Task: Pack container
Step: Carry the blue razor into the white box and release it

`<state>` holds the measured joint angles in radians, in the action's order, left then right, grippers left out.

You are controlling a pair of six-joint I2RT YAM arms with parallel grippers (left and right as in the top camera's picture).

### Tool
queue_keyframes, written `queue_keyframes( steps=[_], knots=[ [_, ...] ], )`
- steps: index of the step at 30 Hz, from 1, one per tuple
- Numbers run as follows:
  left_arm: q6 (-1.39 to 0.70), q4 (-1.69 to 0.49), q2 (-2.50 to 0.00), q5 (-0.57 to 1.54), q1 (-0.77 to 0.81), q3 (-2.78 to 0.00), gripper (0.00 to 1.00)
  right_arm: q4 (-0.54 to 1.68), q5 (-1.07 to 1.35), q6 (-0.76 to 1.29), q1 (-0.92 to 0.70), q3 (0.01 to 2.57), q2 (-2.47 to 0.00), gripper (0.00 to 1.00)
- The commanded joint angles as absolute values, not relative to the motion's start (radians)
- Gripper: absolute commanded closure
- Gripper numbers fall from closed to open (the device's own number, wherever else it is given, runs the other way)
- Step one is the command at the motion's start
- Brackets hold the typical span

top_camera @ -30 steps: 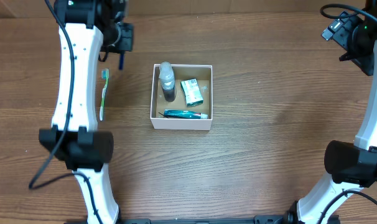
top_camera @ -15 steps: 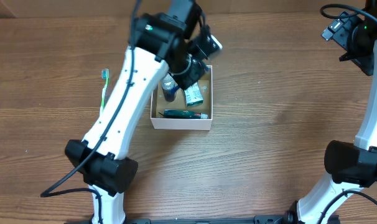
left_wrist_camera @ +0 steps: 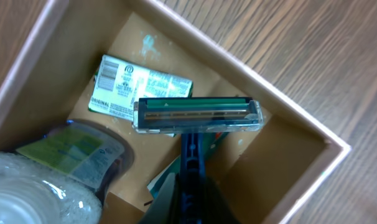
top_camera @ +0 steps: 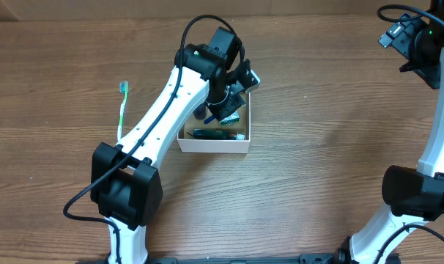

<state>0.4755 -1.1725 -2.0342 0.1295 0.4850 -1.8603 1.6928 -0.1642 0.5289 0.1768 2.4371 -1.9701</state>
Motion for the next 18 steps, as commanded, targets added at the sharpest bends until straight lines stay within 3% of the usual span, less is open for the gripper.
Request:
queue_keyframes(
  steps=[1,8,13,18],
  knots=[
    [0.497,-1.138,-2.041,0.112,0.455,-1.802,0.93,1.689,-0.170,0.535,0.180,2.441,-1.960,0.00],
    [0.607,-0.999,-2.041,0.124,0.446,-1.663,0.90,1.689,-0.170,0.535,0.180,2.441,-1.960,0.00],
    [0.778,-0.910,-2.041,0.118,0.446,-1.555,0.96,1.689,-0.170,0.535,0.180,2.441,-1.960,0.00],
    [0.843,-0.859,-2.041,0.048,0.446,-1.513,0.96,1.689,-0.170,0.535,0.180,2.441,-1.960,0.00]
  ],
)
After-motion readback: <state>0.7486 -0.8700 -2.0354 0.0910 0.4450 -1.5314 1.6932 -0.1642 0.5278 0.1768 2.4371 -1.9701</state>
